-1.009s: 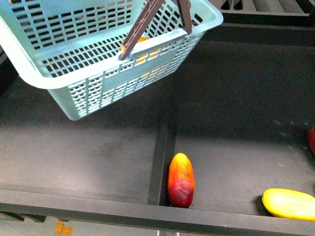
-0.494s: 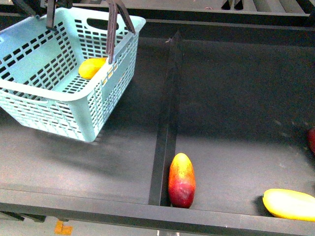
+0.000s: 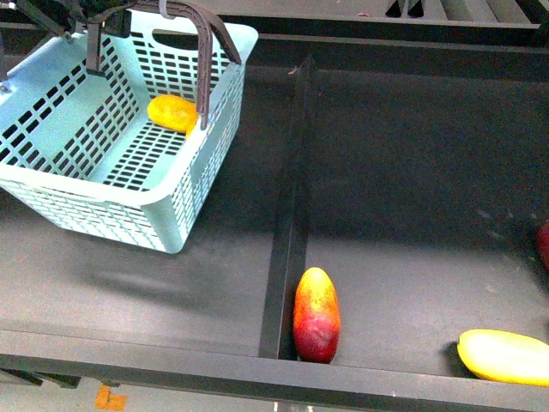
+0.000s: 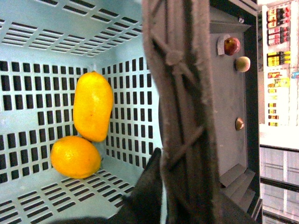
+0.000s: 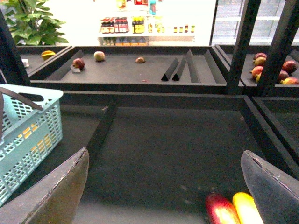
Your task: Pick lemon and mango into basket
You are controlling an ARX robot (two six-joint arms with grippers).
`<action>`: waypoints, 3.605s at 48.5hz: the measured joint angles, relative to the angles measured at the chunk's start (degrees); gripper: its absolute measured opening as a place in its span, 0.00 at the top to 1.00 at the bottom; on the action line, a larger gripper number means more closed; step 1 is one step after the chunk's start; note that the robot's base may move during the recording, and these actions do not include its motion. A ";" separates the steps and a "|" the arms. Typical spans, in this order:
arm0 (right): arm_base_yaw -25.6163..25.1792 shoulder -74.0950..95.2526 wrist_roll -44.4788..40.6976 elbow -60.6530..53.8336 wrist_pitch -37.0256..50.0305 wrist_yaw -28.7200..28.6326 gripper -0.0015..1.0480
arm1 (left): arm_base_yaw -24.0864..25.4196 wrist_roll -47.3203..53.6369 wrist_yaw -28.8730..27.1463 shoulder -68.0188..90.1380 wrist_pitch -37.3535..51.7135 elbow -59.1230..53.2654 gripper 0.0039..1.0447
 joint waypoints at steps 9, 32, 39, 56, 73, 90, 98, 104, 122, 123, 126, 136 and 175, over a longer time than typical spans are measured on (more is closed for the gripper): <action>0.00 0.00 0.00 0.00 0.00 -0.02 0.08 | -0.13 -1.44 -1.18 -4.39 -0.48 -6.47 0.53; 0.00 0.02 0.00 0.00 0.00 0.11 0.08 | 2.16 49.92 11.78 -35.08 36.85 -45.09 0.36; 0.00 0.00 0.00 0.00 0.00 0.09 0.08 | 4.66 79.28 13.40 -45.38 51.74 -61.77 0.70; 0.00 0.00 0.00 0.00 0.00 0.07 0.08 | 9.35 84.83 19.32 -62.77 53.02 -81.81 0.97; 0.00 0.00 0.00 0.00 0.00 0.09 0.08 | 10.64 84.98 19.82 -75.03 49.70 -91.54 0.97; 0.00 0.00 0.00 0.00 0.00 0.07 0.08 | 10.64 85.05 19.78 -94.23 33.97 -94.25 0.97; 0.00 0.00 0.00 0.00 0.00 0.09 0.08 | 10.64 85.05 19.78 -103.32 25.70 -94.27 0.97; 0.00 0.00 0.00 0.00 0.00 0.09 0.08 | 10.64 85.07 19.78 -107.54 21.70 -94.27 0.97; 0.00 0.00 0.00 0.00 0.00 0.09 0.08 | 10.64 85.05 19.78 -118.29 11.21 -94.27 0.97; 0.00 0.00 0.00 0.00 0.00 0.09 0.08 | 10.64 85.05 19.78 -118.64 10.88 -94.27 0.97; 0.00 0.00 0.00 0.00 0.00 0.09 0.08 | 10.64 85.05 19.78 -119.64 9.90 -94.27 0.97; 0.00 0.00 0.00 0.00 0.00 0.07 0.08 | 10.64 85.05 19.78 -122.70 6.80 -94.27 0.97; 0.00 0.00 0.00 0.00 0.00 0.07 0.08 | 10.64 85.07 19.78 -132.45 -3.17 -94.27 0.55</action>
